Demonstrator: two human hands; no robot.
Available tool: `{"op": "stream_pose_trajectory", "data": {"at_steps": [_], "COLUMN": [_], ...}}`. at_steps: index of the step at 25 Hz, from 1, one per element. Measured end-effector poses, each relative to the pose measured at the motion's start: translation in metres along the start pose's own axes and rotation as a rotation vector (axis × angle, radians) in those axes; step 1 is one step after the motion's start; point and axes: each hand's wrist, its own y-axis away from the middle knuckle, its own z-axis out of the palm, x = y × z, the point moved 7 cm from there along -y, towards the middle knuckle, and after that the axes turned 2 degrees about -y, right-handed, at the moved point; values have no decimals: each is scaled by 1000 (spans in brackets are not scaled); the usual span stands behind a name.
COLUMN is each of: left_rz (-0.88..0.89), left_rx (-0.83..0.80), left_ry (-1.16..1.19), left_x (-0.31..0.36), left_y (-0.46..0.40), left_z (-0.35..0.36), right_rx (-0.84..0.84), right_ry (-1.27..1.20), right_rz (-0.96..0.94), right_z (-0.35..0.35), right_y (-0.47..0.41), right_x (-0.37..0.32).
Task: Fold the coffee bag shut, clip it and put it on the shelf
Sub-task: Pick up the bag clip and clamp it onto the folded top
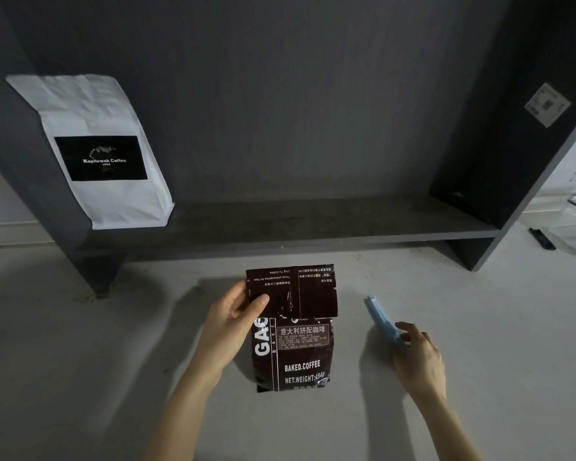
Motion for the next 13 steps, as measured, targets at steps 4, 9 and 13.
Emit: {"op": "stream_pose_trajectory", "data": {"at_steps": [4, 9, 13], "left_rz": [15, 52, 109], "left_rx": [-7, 41, 35], "left_ry": [-13, -26, -161], "left_x": [0, 4, 13], "left_y": [-1, -9, -11], "left_z": [2, -5, -7], "right_rx": [14, 68, 38], "right_ry": [-196, -377, -466], "right_rz": [-105, -247, -404], "right_z": [-10, -41, -60], "right_y": [0, 0, 10], "right_x": [-22, -71, -112]}}
